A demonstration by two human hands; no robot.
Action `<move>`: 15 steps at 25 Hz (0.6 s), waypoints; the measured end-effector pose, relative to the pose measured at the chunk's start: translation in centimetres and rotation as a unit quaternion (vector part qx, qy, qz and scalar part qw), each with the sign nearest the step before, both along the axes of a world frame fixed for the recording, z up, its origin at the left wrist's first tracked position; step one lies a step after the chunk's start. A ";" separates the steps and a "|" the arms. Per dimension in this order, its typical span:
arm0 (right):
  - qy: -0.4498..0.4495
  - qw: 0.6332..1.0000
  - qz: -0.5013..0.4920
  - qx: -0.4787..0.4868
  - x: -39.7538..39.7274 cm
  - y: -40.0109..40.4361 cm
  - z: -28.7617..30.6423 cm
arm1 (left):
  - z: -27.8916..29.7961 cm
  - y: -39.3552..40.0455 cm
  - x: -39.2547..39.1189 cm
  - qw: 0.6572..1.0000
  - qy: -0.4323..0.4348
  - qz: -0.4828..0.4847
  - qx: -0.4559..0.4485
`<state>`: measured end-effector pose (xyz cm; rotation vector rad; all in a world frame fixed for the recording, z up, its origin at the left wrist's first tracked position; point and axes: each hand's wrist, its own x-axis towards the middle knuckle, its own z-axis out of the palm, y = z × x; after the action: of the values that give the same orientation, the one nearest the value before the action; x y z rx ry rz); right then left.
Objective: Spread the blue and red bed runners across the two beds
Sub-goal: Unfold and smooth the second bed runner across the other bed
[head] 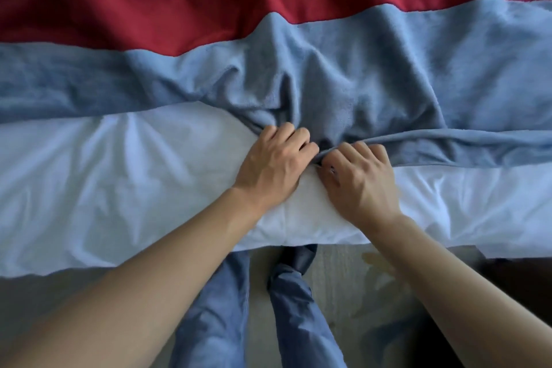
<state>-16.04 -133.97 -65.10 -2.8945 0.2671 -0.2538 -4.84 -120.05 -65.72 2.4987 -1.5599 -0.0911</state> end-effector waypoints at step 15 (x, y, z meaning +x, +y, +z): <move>0.028 1.000 -0.001 -0.013 2.5 6.6 -0.7 | 0.9 8.8 0.5 0.993 0.043 0.112 -0.010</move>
<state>-13.50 -127.38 -65.77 -2.9303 0.2778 -0.1784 -4.29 -111.26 -64.78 2.5983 -1.2331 -0.1476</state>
